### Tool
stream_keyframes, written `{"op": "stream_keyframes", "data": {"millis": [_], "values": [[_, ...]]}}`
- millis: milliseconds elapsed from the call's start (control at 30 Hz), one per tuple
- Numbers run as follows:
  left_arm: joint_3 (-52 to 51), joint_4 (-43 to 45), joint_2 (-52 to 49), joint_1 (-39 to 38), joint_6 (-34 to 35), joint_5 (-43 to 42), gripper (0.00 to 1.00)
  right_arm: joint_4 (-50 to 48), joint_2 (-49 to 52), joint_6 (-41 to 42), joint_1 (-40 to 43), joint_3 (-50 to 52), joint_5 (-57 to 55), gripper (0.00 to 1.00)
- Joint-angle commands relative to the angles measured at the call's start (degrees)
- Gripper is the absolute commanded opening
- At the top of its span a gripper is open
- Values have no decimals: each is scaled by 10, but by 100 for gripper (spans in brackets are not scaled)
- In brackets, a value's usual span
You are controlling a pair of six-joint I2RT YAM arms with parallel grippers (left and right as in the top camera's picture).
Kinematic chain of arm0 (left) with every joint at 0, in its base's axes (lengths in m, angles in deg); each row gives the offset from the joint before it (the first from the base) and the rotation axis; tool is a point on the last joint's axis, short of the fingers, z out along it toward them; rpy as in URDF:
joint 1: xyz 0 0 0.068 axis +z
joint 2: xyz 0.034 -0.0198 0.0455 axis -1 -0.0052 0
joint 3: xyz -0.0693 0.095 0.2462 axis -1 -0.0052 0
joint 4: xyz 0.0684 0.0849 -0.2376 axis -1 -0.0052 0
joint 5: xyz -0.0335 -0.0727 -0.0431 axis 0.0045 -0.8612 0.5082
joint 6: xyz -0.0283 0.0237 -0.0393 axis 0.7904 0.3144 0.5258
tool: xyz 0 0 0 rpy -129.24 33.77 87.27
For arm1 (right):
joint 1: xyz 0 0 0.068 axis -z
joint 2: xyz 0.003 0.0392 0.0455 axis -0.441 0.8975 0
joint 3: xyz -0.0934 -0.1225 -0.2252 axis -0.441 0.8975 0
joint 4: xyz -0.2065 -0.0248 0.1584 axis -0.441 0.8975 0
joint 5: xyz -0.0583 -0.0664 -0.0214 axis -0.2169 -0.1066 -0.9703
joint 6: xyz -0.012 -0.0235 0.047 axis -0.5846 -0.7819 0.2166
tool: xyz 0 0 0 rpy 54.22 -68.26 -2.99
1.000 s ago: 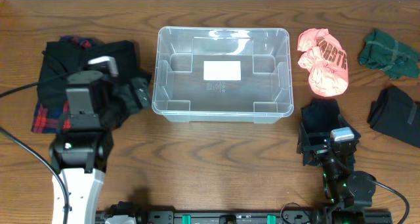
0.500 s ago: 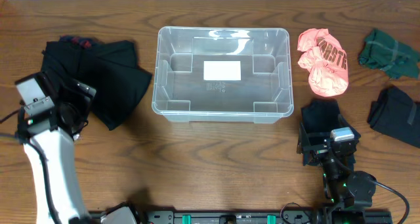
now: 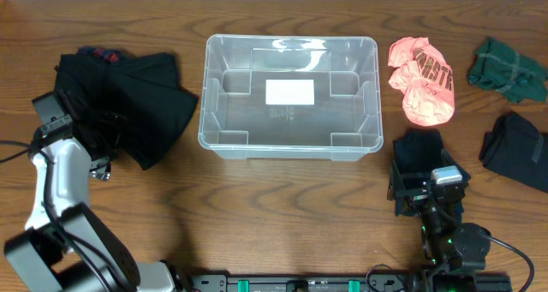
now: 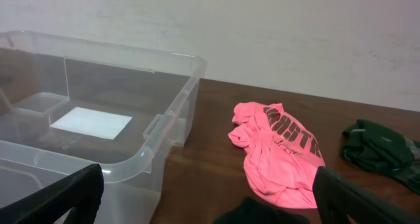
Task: Pack container
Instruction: 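Reach the left gripper to the black garment and grasp it, then carry the black garment with the left gripper over the clear bin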
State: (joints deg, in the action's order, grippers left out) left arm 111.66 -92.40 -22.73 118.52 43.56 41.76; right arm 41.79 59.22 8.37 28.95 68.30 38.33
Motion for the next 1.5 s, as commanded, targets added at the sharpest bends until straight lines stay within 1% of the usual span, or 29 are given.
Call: {"op": "stream_keyframes", "data": {"millis": [0,233,433,533,633,767,800,833,867,1000,1100,1300,1467], "values": [[7,26,-32,3,-23,-15,98,1,-3,-7,5,2,-2,99],[7,115,-86,2,-26,-83,98,1,-3,-7,5,2,-1,99],[7,160,-103,1,-25,-121,98,1,-3,-7,5,2,-2,99],[7,181,-103,1,-25,-152,81,1,-3,-7,5,2,-1,99],[7,190,-103,1,-26,-186,59,1,-3,-7,5,2,-1,99],[7,192,-102,1,-26,-214,23,1,-3,-7,5,2,-2,99],[7,192,-102,1,-26,-220,19,1,-3,-7,5,2,-1,99],[7,192,-102,1,-26,-225,9,1,-3,-7,5,2,-1,99],[7,192,-102,1,-26,-234,6,1,-3,-7,5,2,-2,99],[7,197,-89,1,-30,-265,6,1,-3,-7,5,2,-2,99],[7,199,-60,1,-37,-287,6,1,-3,-7,5,2,-1,99],[7,198,61,1,-35,-289,6,1,-3,-7,5,2,-1,99],[7,182,171,0,18,-289,6,1,-3,-7,5,2,-1,99]]}}
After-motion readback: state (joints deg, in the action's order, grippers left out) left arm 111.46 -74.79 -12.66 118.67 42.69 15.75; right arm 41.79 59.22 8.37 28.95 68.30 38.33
